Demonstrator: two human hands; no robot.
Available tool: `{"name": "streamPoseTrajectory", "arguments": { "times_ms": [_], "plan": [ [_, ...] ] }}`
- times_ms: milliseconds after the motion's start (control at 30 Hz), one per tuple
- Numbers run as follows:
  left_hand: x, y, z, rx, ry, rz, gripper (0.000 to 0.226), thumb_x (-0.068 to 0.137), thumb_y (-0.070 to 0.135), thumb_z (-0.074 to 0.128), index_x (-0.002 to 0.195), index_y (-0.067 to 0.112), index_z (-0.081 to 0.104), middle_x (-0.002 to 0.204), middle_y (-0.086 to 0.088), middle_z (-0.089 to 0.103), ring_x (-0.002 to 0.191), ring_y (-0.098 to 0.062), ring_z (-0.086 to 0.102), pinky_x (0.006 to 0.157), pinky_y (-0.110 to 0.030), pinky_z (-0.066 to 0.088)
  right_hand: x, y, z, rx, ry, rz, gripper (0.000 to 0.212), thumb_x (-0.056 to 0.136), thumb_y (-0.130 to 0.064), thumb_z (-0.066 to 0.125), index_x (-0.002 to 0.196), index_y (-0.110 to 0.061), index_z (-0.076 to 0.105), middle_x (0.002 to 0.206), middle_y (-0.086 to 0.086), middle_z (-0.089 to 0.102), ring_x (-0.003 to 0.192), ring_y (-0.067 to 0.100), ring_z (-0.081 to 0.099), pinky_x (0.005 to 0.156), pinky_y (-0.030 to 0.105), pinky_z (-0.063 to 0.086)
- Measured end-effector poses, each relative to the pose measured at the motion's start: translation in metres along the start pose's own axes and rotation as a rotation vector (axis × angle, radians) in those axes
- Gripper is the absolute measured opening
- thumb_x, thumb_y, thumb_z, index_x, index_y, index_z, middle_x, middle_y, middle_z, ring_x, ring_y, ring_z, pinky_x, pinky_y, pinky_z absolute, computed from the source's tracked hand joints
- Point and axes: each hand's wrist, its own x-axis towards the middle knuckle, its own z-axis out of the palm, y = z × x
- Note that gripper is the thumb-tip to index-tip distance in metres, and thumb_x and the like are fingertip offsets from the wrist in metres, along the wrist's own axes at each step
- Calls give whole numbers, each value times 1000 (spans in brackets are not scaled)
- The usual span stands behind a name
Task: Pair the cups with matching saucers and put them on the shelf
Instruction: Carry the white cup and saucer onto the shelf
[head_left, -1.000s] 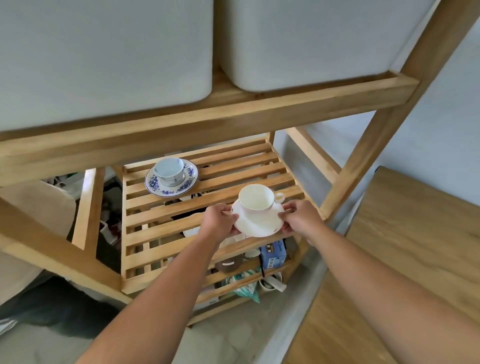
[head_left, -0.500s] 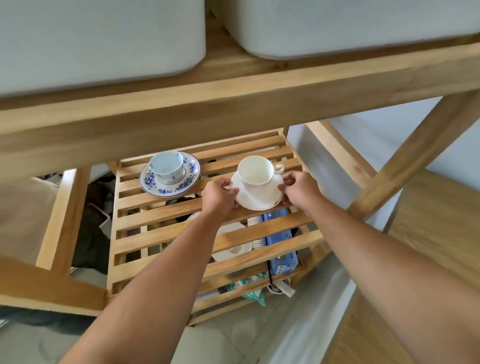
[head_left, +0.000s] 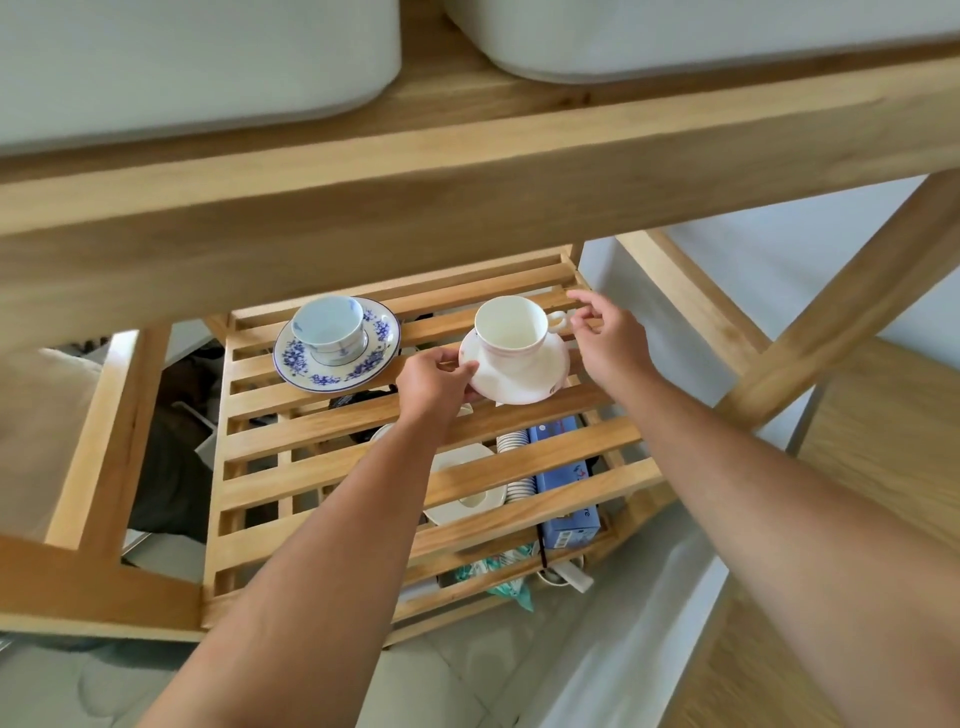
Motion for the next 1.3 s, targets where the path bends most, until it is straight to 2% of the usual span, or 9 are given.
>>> {"name": "streamPoseTrajectory", "arguments": {
  "times_ms": [167, 367, 500, 600, 700, 767, 867, 1000, 1300],
  "plan": [
    [0, -1, -1, -1, -8, 2, 20, 88, 16, 66, 107, 13, 67, 94, -7, 73, 69, -12, 72, 62, -22, 59, 0, -5, -1, -52, -36, -83, 24, 91, -8, 52, 108, -16, 68, 110, 4, 68, 98, 17, 61, 84, 25, 49],
    [1, -1, -1, 2, -1, -1, 21, 87, 17, 67, 108, 12, 67, 97, -8, 72, 74, -15, 73, 65, -24, 60, -4, 0, 0, -23, -25, -90, 21, 92, -6, 52, 105, -12, 67, 103, 7, 69, 83, 18, 66, 69, 18, 49],
    [0, -1, -1, 7, 0, -4, 26, 87, 17, 67, 112, 11, 66, 102, -10, 72, 76, -16, 73, 68, -27, 61, -7, 6, -2, 8, -19, -65, 22, 91, -6, 52, 104, -14, 68, 102, 6, 69, 87, 21, 68, 60, 12, 45],
    [-7, 0, 1, 36, 45, 46, 37, 88, 18, 66, 124, 11, 58, 110, -10, 68, 82, -17, 69, 71, -29, 61, -10, 6, -4, 4, -35, -61, 24, 91, -10, 55, 111, -19, 64, 109, 4, 68, 95, 19, 65, 66, 15, 45],
    [-22, -3, 3, 233, 120, 244, 52, 88, 25, 64, 136, 14, 46, 123, -4, 54, 90, -10, 57, 87, -25, 51, -16, 9, -10, -2, -58, -12, 39, 91, -17, 56, 129, -23, 49, 122, -2, 62, 97, 10, 56, 64, 12, 41],
    [-35, -10, 1, 348, 89, 387, 57, 87, 27, 66, 138, 17, 44, 129, -2, 47, 100, -8, 51, 90, -22, 44, -25, 16, -13, -61, -79, -4, 46, 90, -20, 57, 134, -24, 45, 129, -2, 58, 102, 8, 53, 74, 15, 44],
    [-38, -25, -6, 562, 26, 502, 68, 82, 35, 69, 142, 20, 40, 140, 0, 44, 123, -16, 45, 100, -29, 40, -42, 28, -10, -239, -157, -40, 57, 85, -32, 64, 137, -23, 43, 136, -1, 54, 123, 17, 50, 100, 34, 44],
    [-32, -25, -8, 655, -77, 487, 70, 85, 38, 66, 144, 17, 36, 150, 4, 36, 132, -18, 41, 109, -34, 37, -52, 28, -1, -300, -153, -76, 54, 82, -33, 67, 132, -22, 51, 132, 3, 57, 123, 21, 48, 98, 33, 40],
    [-9, -12, 6, 580, -36, 460, 63, 86, 28, 67, 142, 12, 42, 153, 1, 37, 137, -17, 39, 111, -30, 31, -25, 20, 7, -273, -134, -53, 54, 84, -32, 65, 134, -19, 49, 132, 6, 59, 121, 24, 52, 97, 34, 42]
  ]
}}
